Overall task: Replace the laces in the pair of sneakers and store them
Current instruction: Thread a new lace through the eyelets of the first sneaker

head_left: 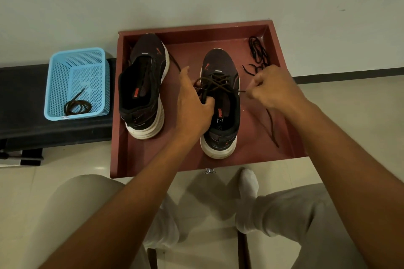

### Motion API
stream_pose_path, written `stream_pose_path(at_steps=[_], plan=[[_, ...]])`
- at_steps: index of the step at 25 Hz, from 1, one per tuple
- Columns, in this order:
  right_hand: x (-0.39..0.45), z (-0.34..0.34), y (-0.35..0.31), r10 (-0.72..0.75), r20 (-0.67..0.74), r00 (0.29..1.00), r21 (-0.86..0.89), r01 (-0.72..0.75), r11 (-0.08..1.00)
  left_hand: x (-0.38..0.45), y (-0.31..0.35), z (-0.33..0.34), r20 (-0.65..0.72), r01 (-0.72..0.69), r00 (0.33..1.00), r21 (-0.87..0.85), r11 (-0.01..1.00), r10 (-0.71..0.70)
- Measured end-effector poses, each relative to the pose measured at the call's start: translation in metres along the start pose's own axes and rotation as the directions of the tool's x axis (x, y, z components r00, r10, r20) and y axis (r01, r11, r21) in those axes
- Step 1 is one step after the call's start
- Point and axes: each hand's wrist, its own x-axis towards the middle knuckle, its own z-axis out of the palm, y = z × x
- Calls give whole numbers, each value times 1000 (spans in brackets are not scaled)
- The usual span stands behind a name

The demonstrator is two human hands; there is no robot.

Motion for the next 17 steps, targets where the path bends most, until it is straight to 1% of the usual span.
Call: stream_pose_path(at_steps=[2,3,4,5,6,7,8,9,10,11,12,14,17], plan=[[7,-10,16,171,-36,985,-107,-173,979,-1,0,0,-2,5,1000,18,1000,-5],[8,-13,22,243,-17,970,-152,-243,958,-1,-1,0,0,7,1000,26,1000,-7],[7,-15,26,283,34,958,-201,-271,941,-1,-1,0,8,7,1000,31,999,-7],[6,-15,28,282,87,955,-244,-254,936,-1,-1,0,18,7,1000,39,999,-7],[4,-13,26,244,125,962,-261,-205,943,-1,-1,0,28,2,1000,52,999,-4],[2,-10,22,169,145,975,-222,-135,966,-1,-1,0,34,-7,999,68,998,5],[0,-8,16,72,152,986,-135,-52,990,0,-2,0,36,-20,999,81,996,17],[-4,-6,8,-32,147,989,-10,34,999,0,-2,0,34,-33,999,90,995,30],[-8,-4,-1,-118,133,984,108,104,989,0,-1,0,32,-43,999,95,995,40],[-9,-2,-7,-170,121,978,179,147,973,0,0,1,31,-53,998,101,994,50],[-10,2,-12,-197,107,975,204,172,964,0,1,2,32,-61,998,108,992,58],[-7,8,-14,-183,89,979,190,163,968,1,0,2,38,-61,998,124,990,56],[-1,5,-5,-63,84,995,84,56,995,1,-4,1,54,-59,997,124,990,53]])
